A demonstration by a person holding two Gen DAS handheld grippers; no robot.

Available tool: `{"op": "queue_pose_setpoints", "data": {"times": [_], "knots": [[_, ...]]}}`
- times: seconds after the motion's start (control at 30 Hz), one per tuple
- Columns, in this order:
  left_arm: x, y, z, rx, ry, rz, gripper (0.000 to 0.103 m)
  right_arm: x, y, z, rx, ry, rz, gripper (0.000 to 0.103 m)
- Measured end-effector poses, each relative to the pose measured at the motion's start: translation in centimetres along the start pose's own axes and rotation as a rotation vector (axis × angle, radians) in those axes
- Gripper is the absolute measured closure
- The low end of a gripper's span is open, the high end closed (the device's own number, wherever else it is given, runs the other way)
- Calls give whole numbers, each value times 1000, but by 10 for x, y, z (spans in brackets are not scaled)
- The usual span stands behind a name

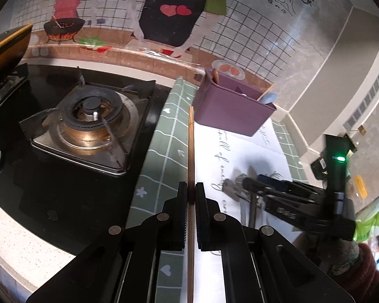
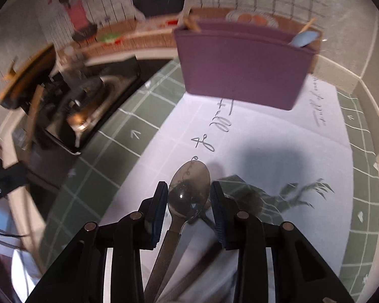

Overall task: Organize utensils
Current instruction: 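Carry the chopstick and metal spoon over the purple holder and open both tools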

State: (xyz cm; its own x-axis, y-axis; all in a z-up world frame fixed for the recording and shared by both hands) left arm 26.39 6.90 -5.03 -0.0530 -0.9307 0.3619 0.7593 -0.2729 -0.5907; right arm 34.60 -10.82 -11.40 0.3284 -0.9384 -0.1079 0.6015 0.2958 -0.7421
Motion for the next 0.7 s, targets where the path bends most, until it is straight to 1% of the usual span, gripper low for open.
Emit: {"op": "queue_pose_setpoints", "data": {"times": [0.1,0.2,0.43,0.5,0.57,0.63,0.67,0.7], "knots": [[6,-2,3,-1,11,-39,97,4,-29,-3,42,26,11,71],[14,-4,7,-2,30,-75,97,10,-56,-4,87,55,0,71],[30,-8,16,6,87,-150,97,14,-89,-3,165,108,-65,71],[37,-8,21,15,112,-166,97,14,-100,-1,193,107,-100,71],[48,-12,40,53,136,-192,97,15,-111,3,220,97,-125,71],[61,-20,69,105,139,-228,97,17,-129,20,267,78,-162,71],[72,-29,91,156,151,-249,97,19,-144,36,309,64,-178,71],[79,-35,107,201,165,-258,97,20,-158,50,347,48,-191,71]]}}
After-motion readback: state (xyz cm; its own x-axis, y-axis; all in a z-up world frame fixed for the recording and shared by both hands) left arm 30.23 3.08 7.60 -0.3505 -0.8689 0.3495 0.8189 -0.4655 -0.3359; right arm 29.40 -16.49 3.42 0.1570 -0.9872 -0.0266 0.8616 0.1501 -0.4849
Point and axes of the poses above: each gripper's, at about its wrist camera, not at the fingertips, and y roughly the way its jaws point, x to its right, z to its top, the point moved 3 cm from there along y, roughly the way its jaws point, and after that the axes turned 8 degrees about x, right-handed, at the moved point
